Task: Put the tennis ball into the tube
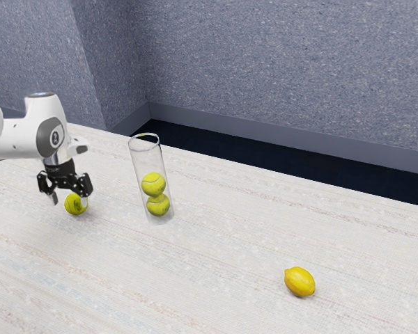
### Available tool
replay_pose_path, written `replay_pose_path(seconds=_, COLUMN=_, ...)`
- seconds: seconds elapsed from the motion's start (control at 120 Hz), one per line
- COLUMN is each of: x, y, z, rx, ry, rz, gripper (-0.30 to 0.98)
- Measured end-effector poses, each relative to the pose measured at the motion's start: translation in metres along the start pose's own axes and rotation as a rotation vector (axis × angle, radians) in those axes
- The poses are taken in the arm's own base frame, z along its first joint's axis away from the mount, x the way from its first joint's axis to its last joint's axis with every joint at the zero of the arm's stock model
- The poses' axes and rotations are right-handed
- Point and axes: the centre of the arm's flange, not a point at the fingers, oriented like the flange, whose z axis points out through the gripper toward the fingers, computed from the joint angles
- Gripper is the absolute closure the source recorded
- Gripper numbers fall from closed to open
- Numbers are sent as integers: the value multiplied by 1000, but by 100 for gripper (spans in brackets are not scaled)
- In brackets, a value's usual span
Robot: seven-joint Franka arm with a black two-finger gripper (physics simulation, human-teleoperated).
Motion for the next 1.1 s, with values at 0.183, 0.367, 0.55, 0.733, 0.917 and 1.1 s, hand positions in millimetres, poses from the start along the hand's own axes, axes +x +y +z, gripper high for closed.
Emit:
replay_pose_path(seconds=0.183, x=17, y=-4, z=12, rx=-14, ry=2, rz=57, gripper=0)
replay_pose_path(seconds=0.367, x=22, y=-11, z=16, rx=-29, ry=6, rz=103, gripper=0)
replay_pose_path(seconds=0.55, x=32, y=-16, z=23, rx=-39, ry=9, rz=148, gripper=0)
replay_pose_path(seconds=0.733, x=41, y=-19, z=28, rx=-50, ry=16, rz=189, gripper=0)
replay_pose_path(seconds=0.917, x=46, y=-22, z=35, rx=-62, ry=17, rz=219, gripper=0)
replay_pose_path(seconds=1.1, x=45, y=-27, z=44, rx=-87, ry=12, rz=229, gripper=0)
